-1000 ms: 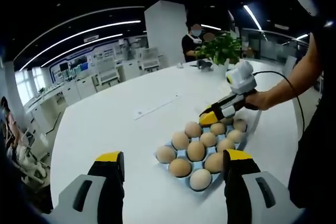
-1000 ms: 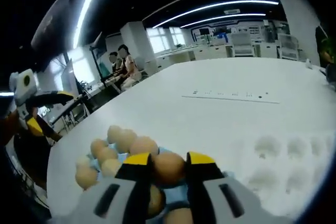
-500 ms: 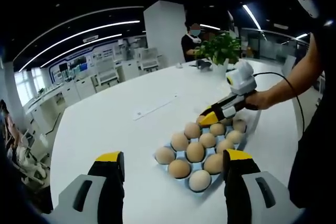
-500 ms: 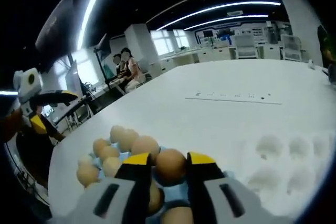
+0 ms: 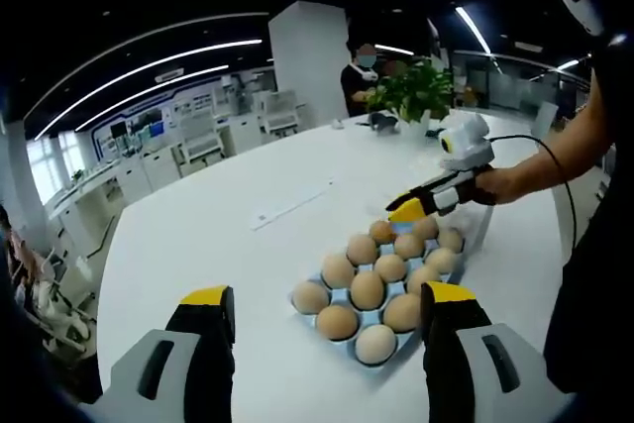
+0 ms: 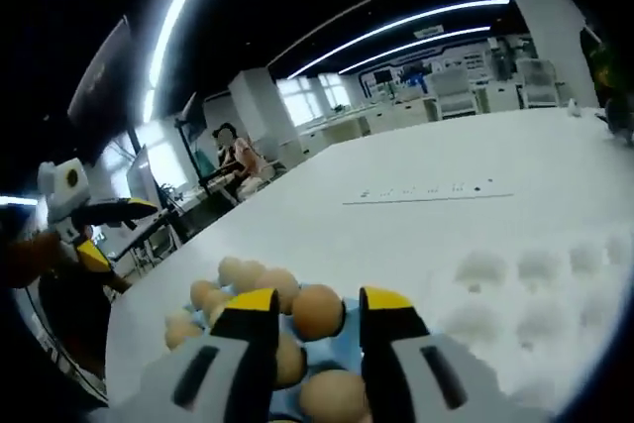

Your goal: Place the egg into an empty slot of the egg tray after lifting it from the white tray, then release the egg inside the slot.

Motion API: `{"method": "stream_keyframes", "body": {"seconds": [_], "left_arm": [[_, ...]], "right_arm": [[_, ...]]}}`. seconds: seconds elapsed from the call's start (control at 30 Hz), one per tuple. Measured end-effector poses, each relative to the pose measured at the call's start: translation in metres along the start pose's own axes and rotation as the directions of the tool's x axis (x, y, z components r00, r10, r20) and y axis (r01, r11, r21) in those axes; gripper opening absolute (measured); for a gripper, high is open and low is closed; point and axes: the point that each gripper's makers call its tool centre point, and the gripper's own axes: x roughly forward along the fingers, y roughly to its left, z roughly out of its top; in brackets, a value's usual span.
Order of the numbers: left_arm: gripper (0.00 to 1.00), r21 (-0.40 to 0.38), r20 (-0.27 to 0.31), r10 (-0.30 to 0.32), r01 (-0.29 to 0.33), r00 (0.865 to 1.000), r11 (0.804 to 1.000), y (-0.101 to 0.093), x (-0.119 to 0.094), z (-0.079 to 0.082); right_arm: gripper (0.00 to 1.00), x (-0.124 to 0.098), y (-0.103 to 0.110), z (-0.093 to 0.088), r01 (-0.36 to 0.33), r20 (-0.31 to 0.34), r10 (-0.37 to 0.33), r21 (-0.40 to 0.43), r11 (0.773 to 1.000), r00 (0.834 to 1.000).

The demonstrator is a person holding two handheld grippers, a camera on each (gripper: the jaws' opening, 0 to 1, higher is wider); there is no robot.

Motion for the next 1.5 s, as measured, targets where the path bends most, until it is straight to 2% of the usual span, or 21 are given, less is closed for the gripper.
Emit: {"method": "stream_keyframes", "body": {"seconds": [0.07,0.13,0.17,0.2,0.23,0.3,0.33,0.4,0.47,0.5,0.6,0.63,0.7,0.8,0.9,0.93,1.03,1.07,1.2,1.27,1.5], "left_arm": [[0.76,0.004,0.0,-0.003,0.003,1.0,1.0,-0.001,0.001,0.001],[0.76,0.004,0.001,-0.006,0.006,1.0,1.0,-0.002,0.002,0.002],[0.76,0.006,0.001,-0.007,0.006,1.0,1.0,-0.002,0.002,0.002],[0.76,0.005,0.001,-0.006,0.006,1.0,1.0,-0.002,0.002,0.002],[0.76,0.003,0.0,-0.006,0.006,1.0,1.0,-0.002,0.002,0.002],[0.76,0.004,0.0,-0.006,0.006,1.0,1.0,-0.002,0.002,0.002],[0.76,0.006,0.0,-0.005,0.005,1.0,1.0,-0.002,0.002,0.002],[0.76,0.002,0.002,-0.005,0.005,1.0,1.0,-0.002,0.002,0.002],[0.77,0.001,-0.001,0.001,-0.001,1.0,1.0,0.0,0.002,0.002],[0.77,0.001,-0.001,0.001,-0.001,1.0,1.0,0.0,0.002,0.002],[0.76,0.002,-0.002,0.0,0.0,1.0,1.0,0.0,0.002,0.002],[0.76,0.002,-0.004,-0.001,0.001,1.0,1.0,-0.001,0.003,0.001],[0.76,0.001,-0.005,-0.001,0.001,1.0,1.0,-0.002,0.003,0.001],[0.76,0.001,-0.007,-0.001,0.001,1.0,1.0,-0.002,0.003,0.001],[0.77,-0.001,-0.008,0.007,-0.007,1.0,1.0,0.0,0.001,0.001],[0.77,-0.002,-0.009,0.009,-0.009,1.0,1.0,0.001,0.001,0.001],[0.77,-0.001,-0.011,0.01,-0.01,1.0,1.0,0.001,0.0,0.001],[0.76,0.0,-0.011,0.009,-0.009,1.0,1.0,0.0,0.0,0.001],[0.76,0.001,-0.013,0.009,-0.009,1.0,1.0,0.0,0.001,0.001],[0.76,0.001,-0.013,0.01,-0.01,1.0,1.0,0.0,0.001,0.001],[0.76,0.002,-0.013,0.006,-0.006,1.0,1.0,0.0,0.001,0.001]], "right_arm": [[0.31,-0.014,-0.022,0.007,0.085,0.034,-0.084,-0.021,0.996,0.996],[0.29,-0.03,-0.044,0.014,0.18,0.074,-0.177,-0.041,0.983,0.981],[0.29,-0.043,-0.061,0.021,0.254,0.112,-0.245,-0.074,0.964,0.963],[0.29,-0.05,-0.07,0.024,0.29,0.131,-0.278,-0.075,0.954,0.952],[0.29,-0.062,-0.085,0.026,0.343,0.14,-0.333,-0.052,0.938,0.932],[0.29,-0.079,-0.107,0.028,0.43,0.148,-0.416,-0.076,0.9,0.897],[0.29,-0.092,-0.123,0.03,0.496,0.159,-0.483,-0.057,0.866,0.861],[0.29,-0.115,-0.146,0.037,0.58,0.2,-0.563,-0.037,0.814,0.802],[0.29,-0.134,-0.165,0.038,0.645,0.198,-0.626,-0.041,0.763,0.754],[0.29,-0.136,-0.168,0.038,0.649,0.199,-0.631,-0.036,0.76,0.75],[0.29,-0.15,-0.186,0.037,0.694,0.192,-0.676,-0.043,0.718,0.711],[0.29,-0.159,-0.198,0.036,0.728,0.189,-0.709,-0.054,0.683,0.679],[0.29,-0.165,-0.21,0.033,0.749,0.182,-0.731,-0.056,0.66,0.657],[0.29,-0.17,-0.221,0.03,0.765,0.164,-0.75,-0.047,0.642,0.64],[0.29,-0.17,-0.228,0.026,0.768,0.139,-0.756,-0.062,0.637,0.639],[0.29,-0.168,-0.23,0.023,0.763,0.126,-0.754,-0.064,0.643,0.645],[0.28,-0.167,-0.235,0.01,0.763,0.067,-0.76,-0.092,0.64,0.646],[0.28,-0.168,-0.236,0.01,0.765,0.074,-0.762,-0.104,0.635,0.643],[0.28,-0.17,-0.238,0.01,0.75,0.086,-0.745,-0.049,0.66,0.661],[0.26,-0.17,-0.238,0.01,0.746,0.087,-0.741,-0.058,0.663,0.665],[0.25,-0.173,-0.237,0.013,0.747,0.068,-0.745,-0.007,0.665,0.664]]}}
